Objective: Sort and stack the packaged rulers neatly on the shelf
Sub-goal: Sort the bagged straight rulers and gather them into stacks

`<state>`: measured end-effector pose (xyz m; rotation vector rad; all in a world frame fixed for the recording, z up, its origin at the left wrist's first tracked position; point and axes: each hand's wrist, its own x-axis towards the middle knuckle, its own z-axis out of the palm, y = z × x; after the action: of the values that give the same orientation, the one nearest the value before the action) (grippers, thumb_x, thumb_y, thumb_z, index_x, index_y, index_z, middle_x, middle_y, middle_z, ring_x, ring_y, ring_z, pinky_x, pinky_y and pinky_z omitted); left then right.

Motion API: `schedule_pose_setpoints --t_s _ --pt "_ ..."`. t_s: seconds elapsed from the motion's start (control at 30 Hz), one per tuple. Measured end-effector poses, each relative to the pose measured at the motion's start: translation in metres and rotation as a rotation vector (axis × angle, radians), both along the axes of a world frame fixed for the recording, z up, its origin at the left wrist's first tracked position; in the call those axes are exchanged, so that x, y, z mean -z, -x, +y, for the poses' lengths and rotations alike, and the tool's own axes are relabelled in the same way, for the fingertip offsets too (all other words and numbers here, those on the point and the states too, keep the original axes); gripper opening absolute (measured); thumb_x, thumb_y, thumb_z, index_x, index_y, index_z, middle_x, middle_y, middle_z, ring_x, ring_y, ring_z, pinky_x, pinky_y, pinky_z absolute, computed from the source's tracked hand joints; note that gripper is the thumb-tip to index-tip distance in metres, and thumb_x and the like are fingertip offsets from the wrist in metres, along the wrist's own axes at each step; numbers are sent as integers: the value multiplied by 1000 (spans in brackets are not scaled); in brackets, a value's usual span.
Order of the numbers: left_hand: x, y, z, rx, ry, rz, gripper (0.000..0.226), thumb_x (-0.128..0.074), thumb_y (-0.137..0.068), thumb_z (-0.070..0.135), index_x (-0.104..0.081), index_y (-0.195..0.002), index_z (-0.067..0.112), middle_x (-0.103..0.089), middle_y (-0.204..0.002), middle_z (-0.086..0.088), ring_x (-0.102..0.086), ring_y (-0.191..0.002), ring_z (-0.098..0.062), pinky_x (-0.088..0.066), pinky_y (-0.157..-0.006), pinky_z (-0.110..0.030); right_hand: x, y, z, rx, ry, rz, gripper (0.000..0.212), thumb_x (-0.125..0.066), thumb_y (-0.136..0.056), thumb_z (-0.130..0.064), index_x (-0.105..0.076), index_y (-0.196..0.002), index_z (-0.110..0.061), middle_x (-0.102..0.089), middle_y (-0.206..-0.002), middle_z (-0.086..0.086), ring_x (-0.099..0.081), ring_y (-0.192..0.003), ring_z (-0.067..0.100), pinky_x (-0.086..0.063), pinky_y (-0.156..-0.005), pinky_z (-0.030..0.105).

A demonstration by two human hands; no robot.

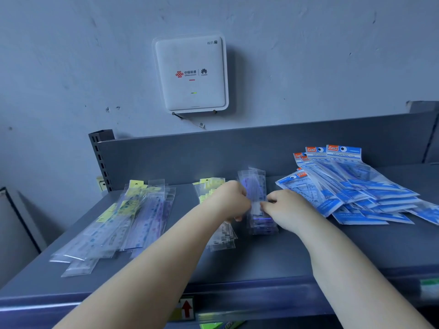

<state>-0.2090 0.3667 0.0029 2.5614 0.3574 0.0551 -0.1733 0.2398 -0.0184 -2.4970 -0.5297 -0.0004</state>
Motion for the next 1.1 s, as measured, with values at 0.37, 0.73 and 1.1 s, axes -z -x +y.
schedule_pose_setpoints --t_s 0.37,0.73,1.1 --pt "-5 95 84 -201 -311 -356 30 -52 -90 30 -55 -119 24 -62 -112 10 -55 -107 -16 -44 -85 -28 -25 46 49 -166 -198 -211 13 -62 -84 -35 -61 -93 -26 -56 -83 -13 -50 -86 12 -41 -73 26" --pt "24 153 171 -461 -538 -194 55 -49 -89 52 -41 -132 19 -49 -130 0 -45 -120 -24 -37 -94 -34 -23 98 150 -412 89 -150 48 -57 -86 -48 -59 -113 -8 -60 -111 2 -54 -103 19 -45 -81 30" --pt "34 148 186 -446 -451 -83 43 -43 -90 57 -53 -90 15 -49 -102 -3 -47 -107 -25 -34 -80 -32 -12 103 181 -257 324 -91 54 -60 -80 -57 -33 -61 -14 -40 -70 1 -42 -65 21 -26 -46 28"
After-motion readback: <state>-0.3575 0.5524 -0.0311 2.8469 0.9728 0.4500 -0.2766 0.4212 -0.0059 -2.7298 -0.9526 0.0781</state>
